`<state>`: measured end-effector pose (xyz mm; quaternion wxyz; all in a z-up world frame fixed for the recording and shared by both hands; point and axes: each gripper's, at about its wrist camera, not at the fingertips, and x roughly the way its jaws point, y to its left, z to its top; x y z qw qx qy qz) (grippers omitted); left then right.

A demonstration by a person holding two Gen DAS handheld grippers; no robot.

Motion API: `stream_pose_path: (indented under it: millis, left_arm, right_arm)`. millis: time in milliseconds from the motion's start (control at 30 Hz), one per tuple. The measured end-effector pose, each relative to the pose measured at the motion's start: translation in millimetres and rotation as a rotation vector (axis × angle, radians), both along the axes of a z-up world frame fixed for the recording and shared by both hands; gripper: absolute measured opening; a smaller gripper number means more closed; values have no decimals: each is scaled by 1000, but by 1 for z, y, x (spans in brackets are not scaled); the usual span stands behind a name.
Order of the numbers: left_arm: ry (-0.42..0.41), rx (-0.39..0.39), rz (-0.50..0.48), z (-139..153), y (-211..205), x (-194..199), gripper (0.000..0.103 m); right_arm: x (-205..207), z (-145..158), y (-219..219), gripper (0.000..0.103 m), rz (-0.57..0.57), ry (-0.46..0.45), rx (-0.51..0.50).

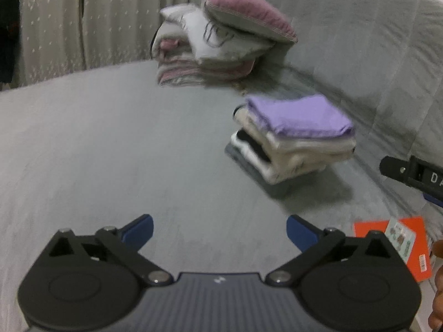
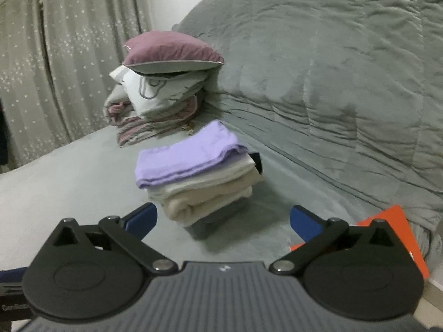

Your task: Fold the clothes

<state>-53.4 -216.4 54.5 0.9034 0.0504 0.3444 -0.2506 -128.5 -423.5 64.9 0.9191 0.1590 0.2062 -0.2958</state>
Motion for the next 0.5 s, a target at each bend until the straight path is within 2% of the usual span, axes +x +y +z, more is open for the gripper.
stream_pose_path:
  millis: [133, 200, 333, 500]
  left_arm:
    - [17, 8, 6, -11, -3, -2, 103]
    - [10, 15, 17, -16, -7, -4, 103]
    - [-12, 24, 39, -24, -18, -8, 103]
    - [-81, 48, -2, -25, -36, -16, 103]
  right_arm:
    - [-10, -27, -1, 103, -54, 19, 30]
    - [-9, -39, -10, 103, -90, 61, 53]
    - [-12, -48, -23, 103, -117, 63, 78]
    - [-14, -57, -34, 103, -123, 98, 87]
